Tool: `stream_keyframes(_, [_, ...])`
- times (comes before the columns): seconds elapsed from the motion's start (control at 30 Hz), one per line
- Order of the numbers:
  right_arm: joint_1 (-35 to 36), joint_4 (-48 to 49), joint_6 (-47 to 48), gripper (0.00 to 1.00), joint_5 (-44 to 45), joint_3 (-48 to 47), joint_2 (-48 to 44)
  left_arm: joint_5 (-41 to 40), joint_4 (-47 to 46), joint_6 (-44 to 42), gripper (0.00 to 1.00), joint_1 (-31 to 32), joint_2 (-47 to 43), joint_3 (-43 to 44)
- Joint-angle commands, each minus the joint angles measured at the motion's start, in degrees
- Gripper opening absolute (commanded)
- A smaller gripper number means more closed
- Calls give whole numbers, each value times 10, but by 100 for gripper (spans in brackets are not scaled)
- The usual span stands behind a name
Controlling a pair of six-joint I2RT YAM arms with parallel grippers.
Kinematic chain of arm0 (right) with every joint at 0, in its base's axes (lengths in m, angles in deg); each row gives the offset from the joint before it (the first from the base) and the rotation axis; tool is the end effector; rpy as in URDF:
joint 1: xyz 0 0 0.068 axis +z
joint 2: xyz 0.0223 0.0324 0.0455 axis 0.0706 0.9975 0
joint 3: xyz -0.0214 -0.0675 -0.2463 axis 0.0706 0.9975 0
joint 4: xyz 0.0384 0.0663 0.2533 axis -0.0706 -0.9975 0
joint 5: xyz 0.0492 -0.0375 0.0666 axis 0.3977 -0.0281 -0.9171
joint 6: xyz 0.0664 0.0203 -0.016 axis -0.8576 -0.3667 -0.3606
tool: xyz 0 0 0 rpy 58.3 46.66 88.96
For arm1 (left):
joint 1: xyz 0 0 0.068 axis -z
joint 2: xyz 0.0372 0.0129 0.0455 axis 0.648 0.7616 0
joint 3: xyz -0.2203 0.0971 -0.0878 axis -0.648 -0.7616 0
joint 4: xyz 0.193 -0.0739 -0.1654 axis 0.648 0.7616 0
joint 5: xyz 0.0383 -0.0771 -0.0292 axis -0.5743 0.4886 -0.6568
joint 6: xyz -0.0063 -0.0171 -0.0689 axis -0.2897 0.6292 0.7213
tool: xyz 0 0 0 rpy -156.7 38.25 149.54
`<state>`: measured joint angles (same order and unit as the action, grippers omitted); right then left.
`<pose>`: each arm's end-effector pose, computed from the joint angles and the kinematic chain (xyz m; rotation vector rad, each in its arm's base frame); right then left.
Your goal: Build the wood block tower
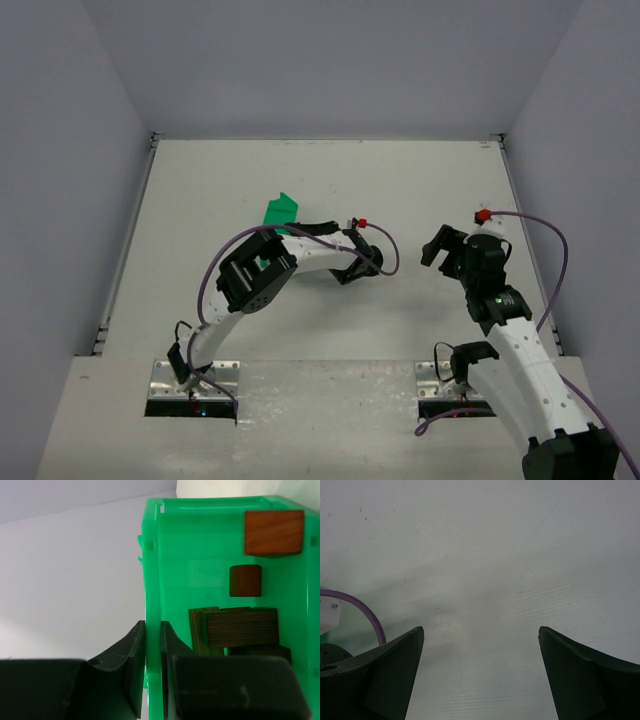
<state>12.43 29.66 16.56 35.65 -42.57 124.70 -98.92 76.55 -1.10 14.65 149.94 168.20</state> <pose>0.1970 0.0182 0.2049 0.5458 2.0041 0.2518 0.2700 -0.2849 0.1305 1.0780 1.7590 1.6824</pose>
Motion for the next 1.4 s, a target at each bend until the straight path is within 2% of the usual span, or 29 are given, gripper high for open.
stream_keyframes(0.0, [-1, 12, -5, 95, 1, -10, 7, -129, -28, -105, 0, -3, -40, 0])
stream_keyframes(0.07, [-2, 9, -5, 95, 0, -12, 10, -86, -45, -137, 0, -2, -52, -13])
stream_keyframes(0.33, [-1, 12, -4, 95, 0, -9, 7, -93, -70, -169, 0, -2, -60, -45])
stream_keyframes(0.47, [-2, 8, -4, 95, -2, -12, 6, -86, -172, -314, 0, 0, -89, -85])
stream_keyframes(0.6, [-1, 8, -4, 95, 0, -9, 0, 34, -374, -467, 0, 4, -141, -128])
stream_keyframes(0.67, [-1, 6, -4, 95, 0, -8, -4, 55, -465, -565, 0, 3, -163, -187])
stream_keyframes(0.73, [-2, 7, -5, 95, 0, -9, -7, 67, -506, -586, 0, 3, -173, -207])
stream_keyframes(1.1, [-1, 5, -3, 95, 0, -10, -4, 55, -507, -605, 0, 3, -160, -193])
stream_keyframes(1.3, [-1, 5, -2, 95, 2, -8, -5, 70, -533, -617, 0, 0, -204, -216])
stream_keyframes(1.37, [-2, 4, -3, 95, 3, -9, -5, 67, -576, -663, 0, -6, -233, -234])
